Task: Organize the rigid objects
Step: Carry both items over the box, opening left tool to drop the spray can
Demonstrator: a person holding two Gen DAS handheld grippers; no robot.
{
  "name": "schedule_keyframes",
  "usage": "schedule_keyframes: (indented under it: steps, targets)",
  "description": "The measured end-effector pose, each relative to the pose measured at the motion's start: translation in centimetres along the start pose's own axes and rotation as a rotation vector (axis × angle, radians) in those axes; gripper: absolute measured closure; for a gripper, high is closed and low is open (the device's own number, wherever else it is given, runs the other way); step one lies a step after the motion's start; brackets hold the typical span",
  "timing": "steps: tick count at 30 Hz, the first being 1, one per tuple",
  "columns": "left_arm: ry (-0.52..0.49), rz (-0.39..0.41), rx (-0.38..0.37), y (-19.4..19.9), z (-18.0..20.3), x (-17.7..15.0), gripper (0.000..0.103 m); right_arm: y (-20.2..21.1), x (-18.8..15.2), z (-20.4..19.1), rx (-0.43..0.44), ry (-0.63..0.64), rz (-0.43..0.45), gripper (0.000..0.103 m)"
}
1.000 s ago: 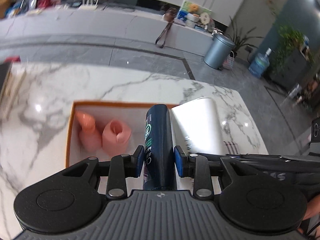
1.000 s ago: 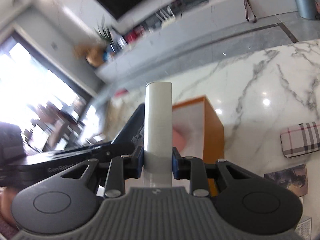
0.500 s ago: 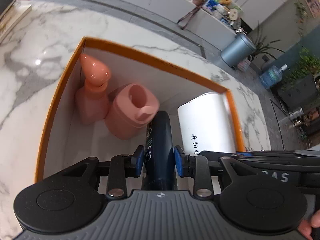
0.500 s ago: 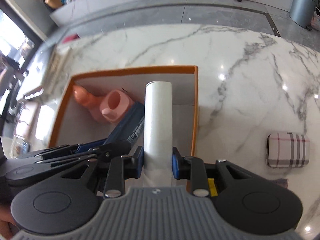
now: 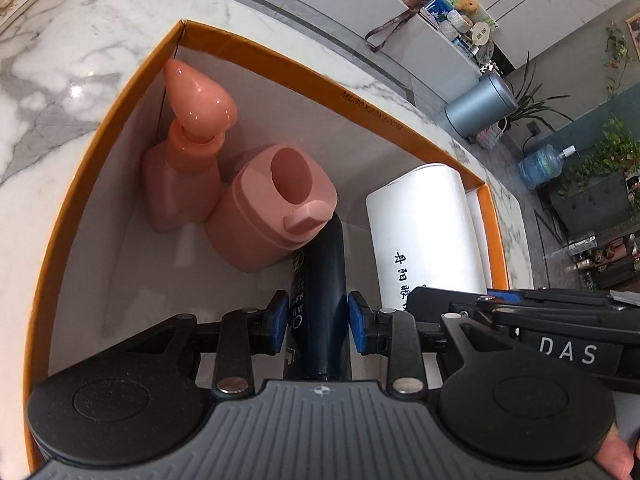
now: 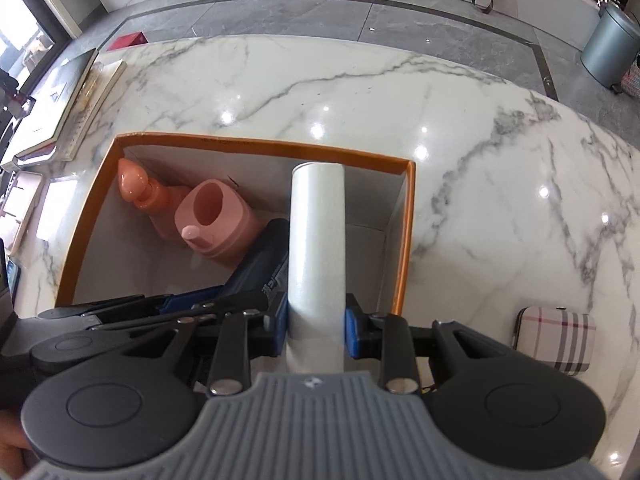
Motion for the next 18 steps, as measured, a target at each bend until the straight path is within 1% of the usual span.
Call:
schedule_keyframes:
  steps: [7, 12, 15, 18]
  targets:
    - [-0.018, -0.042, 0.02, 0.0, 0.0, -0.3, 0.068, 0.1, -0.1, -0.3, -0.035, 0.028, 0.006, 0.074]
    - [-0.038, -0.042, 0.029, 0.7, -0.1, -0.7, 0.069, 0.2, -0.1, -0.3, -0.016, 0.02, 0.004, 0.068]
    - [-0.095, -0.049, 0.023, 1.4, 0.4, -1.2, 0.069, 0.6, -0.3, -0.5, -0.014, 0.027, 0.018, 0.066]
    - [-0.194, -0.068, 0.046, 2.1, 0.9, -2.0, 0.065, 2.1, -0.7, -0.6, 0.025, 0.036, 0.079, 0.066]
Point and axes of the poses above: each gripper's, at about its wrist camera, not at the fingertips, and y roughly against the way its jaws point, z to its right, x to its top, the point moved 4 cm from there along -y, roughly the way its jaws point, and after that the axes turned 2 degrees about -z, right-handed, at the moved point
